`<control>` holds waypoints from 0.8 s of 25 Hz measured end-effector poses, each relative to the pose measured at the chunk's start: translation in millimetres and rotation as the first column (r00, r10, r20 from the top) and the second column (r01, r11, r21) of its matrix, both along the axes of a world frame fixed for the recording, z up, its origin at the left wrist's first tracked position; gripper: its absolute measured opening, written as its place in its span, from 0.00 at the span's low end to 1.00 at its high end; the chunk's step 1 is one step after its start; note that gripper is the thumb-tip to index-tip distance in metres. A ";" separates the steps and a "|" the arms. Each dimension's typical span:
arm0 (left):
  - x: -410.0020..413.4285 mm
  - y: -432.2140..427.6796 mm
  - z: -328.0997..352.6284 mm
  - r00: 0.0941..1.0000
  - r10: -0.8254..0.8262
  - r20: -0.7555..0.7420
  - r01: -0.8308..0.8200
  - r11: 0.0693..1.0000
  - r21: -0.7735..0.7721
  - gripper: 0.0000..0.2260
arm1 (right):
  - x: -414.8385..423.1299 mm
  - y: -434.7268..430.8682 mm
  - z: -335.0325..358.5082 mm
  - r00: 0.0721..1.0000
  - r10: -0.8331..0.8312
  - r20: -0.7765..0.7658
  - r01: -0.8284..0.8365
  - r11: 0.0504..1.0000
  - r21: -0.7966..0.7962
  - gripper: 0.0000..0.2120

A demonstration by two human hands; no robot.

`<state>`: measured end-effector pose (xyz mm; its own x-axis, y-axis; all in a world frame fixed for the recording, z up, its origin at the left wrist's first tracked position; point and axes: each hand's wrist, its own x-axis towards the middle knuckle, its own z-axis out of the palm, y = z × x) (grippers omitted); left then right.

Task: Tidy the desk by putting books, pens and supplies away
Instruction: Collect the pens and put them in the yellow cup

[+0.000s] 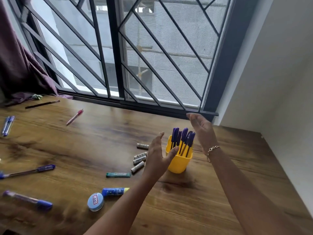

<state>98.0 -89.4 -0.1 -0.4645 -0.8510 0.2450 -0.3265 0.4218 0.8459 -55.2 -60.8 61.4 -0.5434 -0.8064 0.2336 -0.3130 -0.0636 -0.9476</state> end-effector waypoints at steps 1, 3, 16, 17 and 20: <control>2.0 -2.6 0.8 0.999 -0.012 0.038 0.013 1.000 -0.021 0.33 | -1.5 -0.3 1.9 0.986 -0.019 -0.167 0.021 1.000 0.014 0.17; 8.7 -8.4 2.4 0.985 -0.037 0.168 0.045 0.998 -0.045 0.36 | 1.7 -3.1 7.1 0.850 0.021 -0.526 0.044 0.993 0.111 0.21; 167.2 -85.1 21.9 0.738 0.112 0.666 0.065 0.970 -0.235 0.40 | 171.0 -67.0 -3.1 0.435 0.319 -0.842 0.100 0.912 0.397 0.33; 185.9 -90.6 21.6 0.733 0.113 0.671 0.063 0.970 -0.233 0.40 | 188.7 -73.3 -5.9 0.441 0.328 -0.836 0.090 0.910 0.405 0.32; 248.3 -111.0 19.8 0.710 0.133 0.691 0.040 0.973 -0.228 0.39 | 245.4 -93.1 -17.6 0.480 0.354 -0.803 0.049 0.903 0.427 0.31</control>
<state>346.3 -200.5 19.7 -0.5360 -0.8432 0.0410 -0.8096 0.5272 0.2582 190.2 -153.8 43.8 -0.0954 -0.9774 0.1887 -0.9835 0.0633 -0.1696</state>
